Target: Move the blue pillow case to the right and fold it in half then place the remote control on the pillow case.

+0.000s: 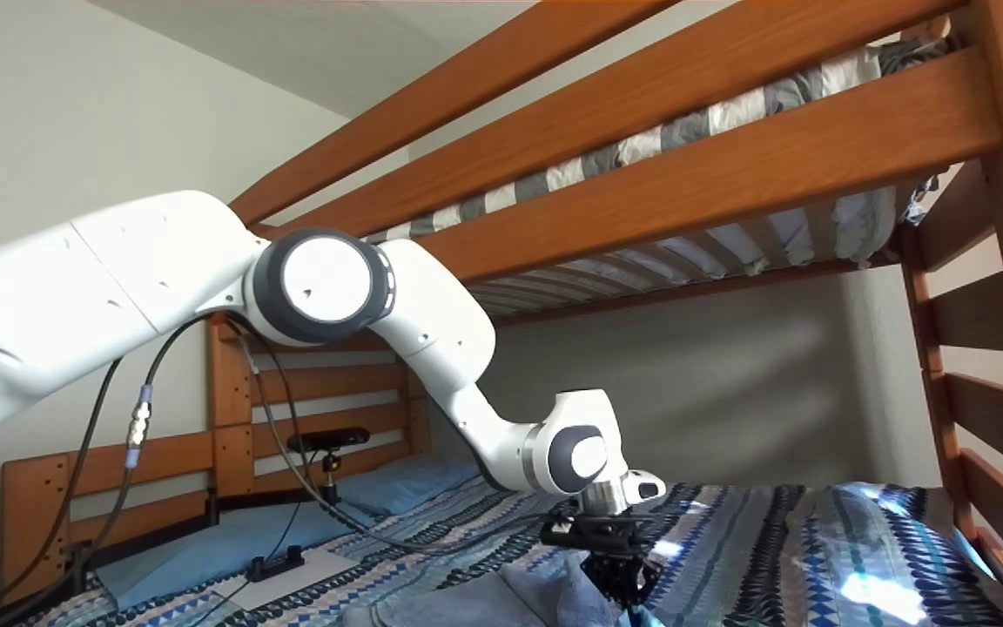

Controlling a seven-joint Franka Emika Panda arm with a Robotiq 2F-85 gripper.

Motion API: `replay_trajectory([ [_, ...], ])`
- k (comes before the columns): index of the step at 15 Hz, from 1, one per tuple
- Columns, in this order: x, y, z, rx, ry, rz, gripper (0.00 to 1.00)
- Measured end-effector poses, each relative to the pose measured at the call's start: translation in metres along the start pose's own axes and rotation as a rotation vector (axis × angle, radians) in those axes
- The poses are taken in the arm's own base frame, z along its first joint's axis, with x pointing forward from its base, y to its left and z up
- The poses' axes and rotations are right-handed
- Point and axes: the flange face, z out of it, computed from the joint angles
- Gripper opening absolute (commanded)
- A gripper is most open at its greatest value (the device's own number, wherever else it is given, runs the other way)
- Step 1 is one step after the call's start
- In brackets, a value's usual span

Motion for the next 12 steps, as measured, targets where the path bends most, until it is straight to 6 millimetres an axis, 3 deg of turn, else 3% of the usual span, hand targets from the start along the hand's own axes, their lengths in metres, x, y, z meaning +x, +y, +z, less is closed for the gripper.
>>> replay_trajectory([
  [3, -0.013, 0.001, 0.027, -0.017, -0.022, -0.011, 0.01],
  [4, -0.016, 0.001, 0.033, -0.021, -0.028, -0.016, 0.28],
  [5, -0.018, 0.001, 0.037, -0.025, -0.028, -0.020, 0.29],
  [7, -0.018, 0.000, 0.038, -0.027, -0.018, -0.020, 0.42],
  [9, -0.011, -0.001, 0.030, -0.031, -0.003, -0.019, 0.56],
  [12, 0.006, -0.002, -0.013, -0.044, 0.006, -0.026, 0.76],
])
